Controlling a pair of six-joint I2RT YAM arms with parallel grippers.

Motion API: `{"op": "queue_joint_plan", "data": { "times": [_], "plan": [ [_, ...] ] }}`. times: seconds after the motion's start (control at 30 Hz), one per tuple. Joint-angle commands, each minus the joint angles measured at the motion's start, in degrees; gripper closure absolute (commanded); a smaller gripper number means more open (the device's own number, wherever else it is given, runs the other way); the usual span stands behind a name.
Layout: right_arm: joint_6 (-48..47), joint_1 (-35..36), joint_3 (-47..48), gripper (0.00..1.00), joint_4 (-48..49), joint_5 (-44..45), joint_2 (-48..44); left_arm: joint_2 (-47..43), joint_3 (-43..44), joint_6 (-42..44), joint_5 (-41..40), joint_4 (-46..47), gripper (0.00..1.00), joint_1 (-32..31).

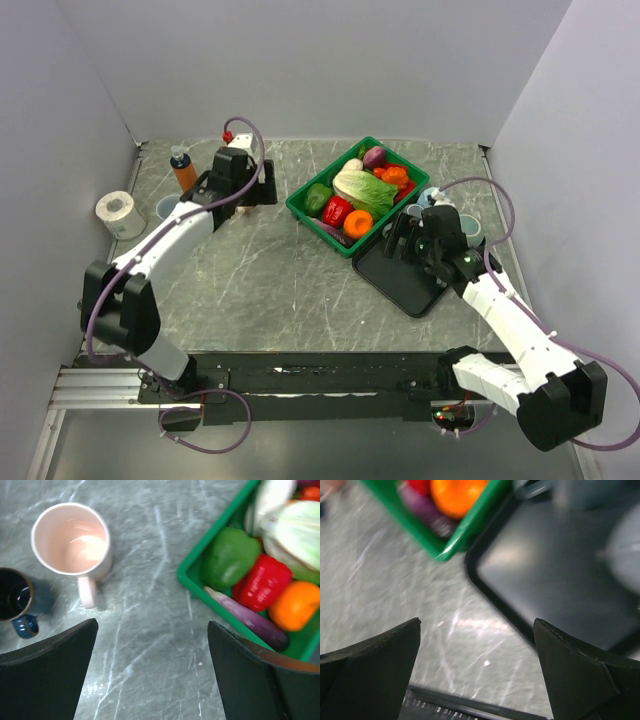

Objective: Turn the mug right side up

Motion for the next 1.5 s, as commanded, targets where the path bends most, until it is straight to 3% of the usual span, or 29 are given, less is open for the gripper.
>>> {"op": "queue_joint_plan", "data": {
  "times": [0.0,0.33,0.63,0.93,1.03,1.2,1.47],
  "plan": [
    [0.3,-1.1,5.3,0.01,-6.2,16.3,2.1,-5.3,-6.7,5.7,3.3,7.0,0.04,-0.4],
    [7.3,-5.6,7.1,0.00,-12.9,31.9,9.8,-11.3,-6.4,4.4,12.3,6.8,0.04,-1.5],
    [9.4,-9.7,-1.4,0.00,-6.6,25.8,9.9,-13.4,-7.4,4.0,14.6,7.8,0.04,-1.5],
    [2.7,-13.9,-6.7,0.02,6.4,15.5,12.2,-12.9,-7.4,3.8,14.7,7.5,0.04,-1.5],
    [1.8,-14.2,-6.4,0.06,7.2,13.9,13.8,-12.7,-7.4,3.7,14.7,7.5,0.04,-1.5],
    [0.1,-14.1,-4.2,0.28,6.0,14.6,16.8,-12.5,-7.4,3.7,15.0,7.5,0.04,-1.5],
    [-0.3,-14.2,-2.5,0.37,4.0,16.1,17.3,-12.2,-7.4,3.8,14.8,7.4,0.04,-1.5]
  ]
}}
